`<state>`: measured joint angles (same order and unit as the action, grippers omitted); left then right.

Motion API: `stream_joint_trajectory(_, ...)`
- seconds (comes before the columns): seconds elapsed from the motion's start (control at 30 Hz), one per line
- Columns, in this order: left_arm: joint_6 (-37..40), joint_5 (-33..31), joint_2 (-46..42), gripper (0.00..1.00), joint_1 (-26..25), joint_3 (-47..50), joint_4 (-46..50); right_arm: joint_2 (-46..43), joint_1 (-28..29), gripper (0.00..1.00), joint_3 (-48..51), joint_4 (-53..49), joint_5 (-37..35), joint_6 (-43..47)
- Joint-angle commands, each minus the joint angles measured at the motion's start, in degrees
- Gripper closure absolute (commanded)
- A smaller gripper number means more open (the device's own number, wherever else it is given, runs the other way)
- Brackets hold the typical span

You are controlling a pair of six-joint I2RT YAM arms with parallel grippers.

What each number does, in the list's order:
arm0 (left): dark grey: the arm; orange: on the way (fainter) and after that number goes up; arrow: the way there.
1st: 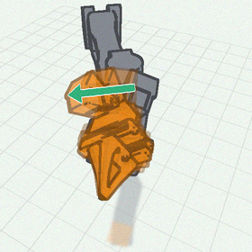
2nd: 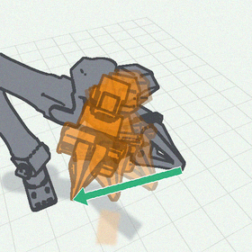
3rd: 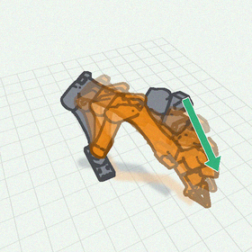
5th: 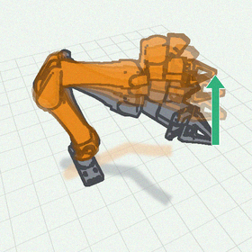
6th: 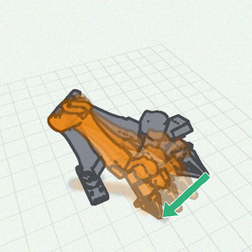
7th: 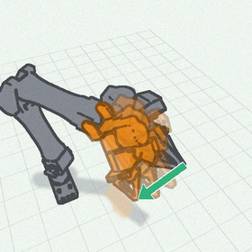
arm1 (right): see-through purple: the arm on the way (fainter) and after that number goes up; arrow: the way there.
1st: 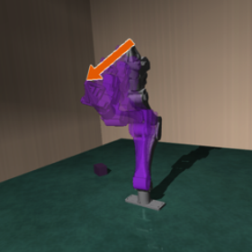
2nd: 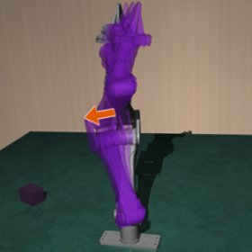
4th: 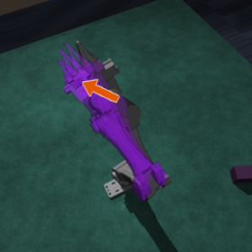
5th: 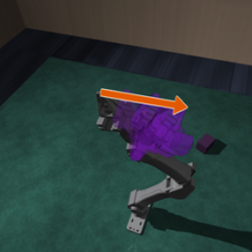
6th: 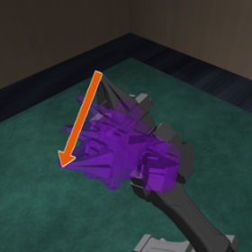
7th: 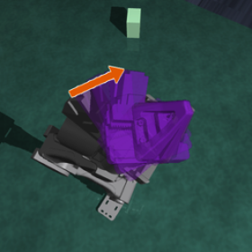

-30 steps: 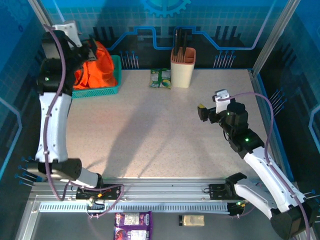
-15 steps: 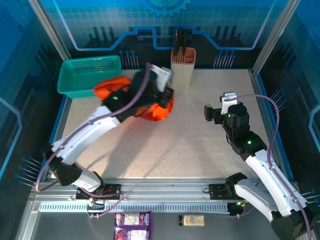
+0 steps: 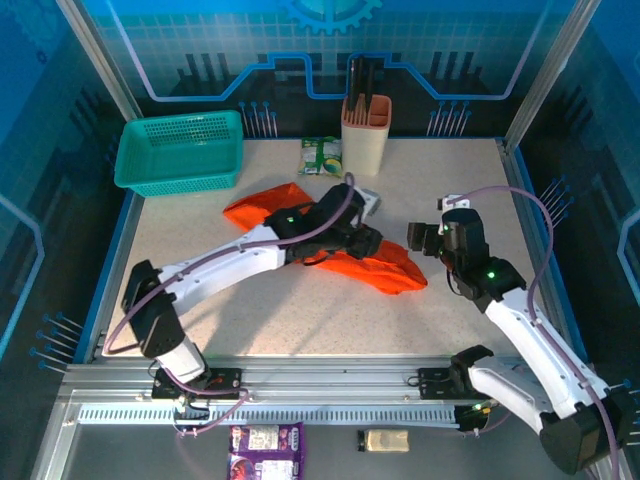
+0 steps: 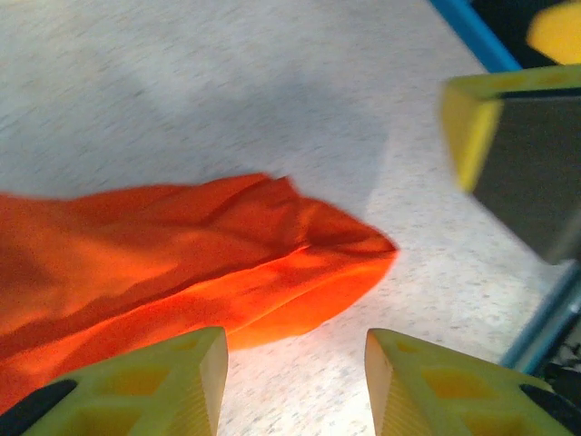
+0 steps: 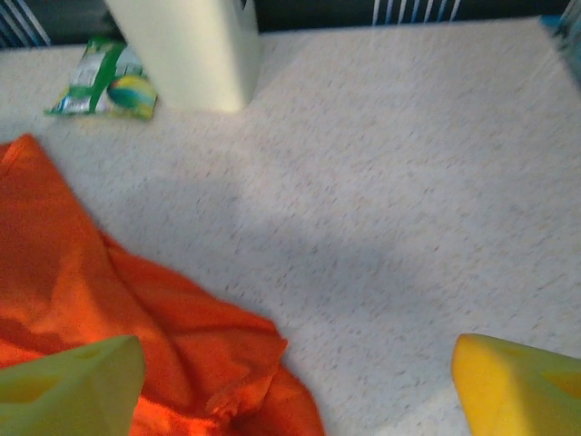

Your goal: Fold the inside-out t-shirt

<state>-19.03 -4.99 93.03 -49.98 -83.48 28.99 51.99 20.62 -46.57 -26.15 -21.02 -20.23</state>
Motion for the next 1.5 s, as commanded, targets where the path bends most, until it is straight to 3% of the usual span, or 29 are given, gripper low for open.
stream_joint_trajectory(0.0,-6.40,-2.77,-7.02,0.55,6.00,8.24,-1.46,3.26,0.38,0.14,-1.80,-5.81,7.95,-4.16)
stream_joint_trajectory(0.17,-11.93,0.78,-14.23,0.55,17.36,22.64,-4.74,6.97,0.38,0.23,1.13,-8.20,12.50,-6.76)
stream_joint_trajectory(0.33,-12.92,2.21,-14.94,0.55,25.72,27.86,-3.90,7.60,-0.69,0.23,6.67,-8.66,12.82,-9.92)
stream_joint_trajectory(0.5,-11.38,4.26,-11.86,0.39,28.38,28.48,-5.95,8.45,-3.74,0.22,10.88,-7.16,16.24,-12.75)
stream_joint_trajectory(0.73,-11.54,5.66,-0.11,0.43,28.71,23.17,-4.85,11.85,-6.76,0.20,14.08,-1.98,21.17,-15.31)
stream_joint_trajectory(0.97,-11.12,3.59,5.08,0.43,29.04,21.44,-5.34,17.29,-7.62,0.22,13.88,1.93,23.23,-15.70)
stream_joint_trajectory(1.1,-10.80,4.62,7.23,0.45,29.50,20.32,-6.16,19.15,-7.84,0.37,13.12,3.82,24.34,-15.29)
stream_joint_trajectory(1.27,-10.59,3.98,8.69,0.59,29.50,18.56,-5.77,19.08,-8.05,0.69,12.58,4.69,25.02,-14.85)
stream_joint_trajectory(1.33,-10.64,3.20,8.44,0.67,29.50,18.36,-5.48,18.32,-8.15,0.82,12.04,3.90,24.98,-14.50)
stream_joint_trajectory(1.47,-10.51,2.20,5.15,0.99,29.67,18.89,-5.70,15.08,-8.28,1.00,10.66,1.11,24.33,-13.24)
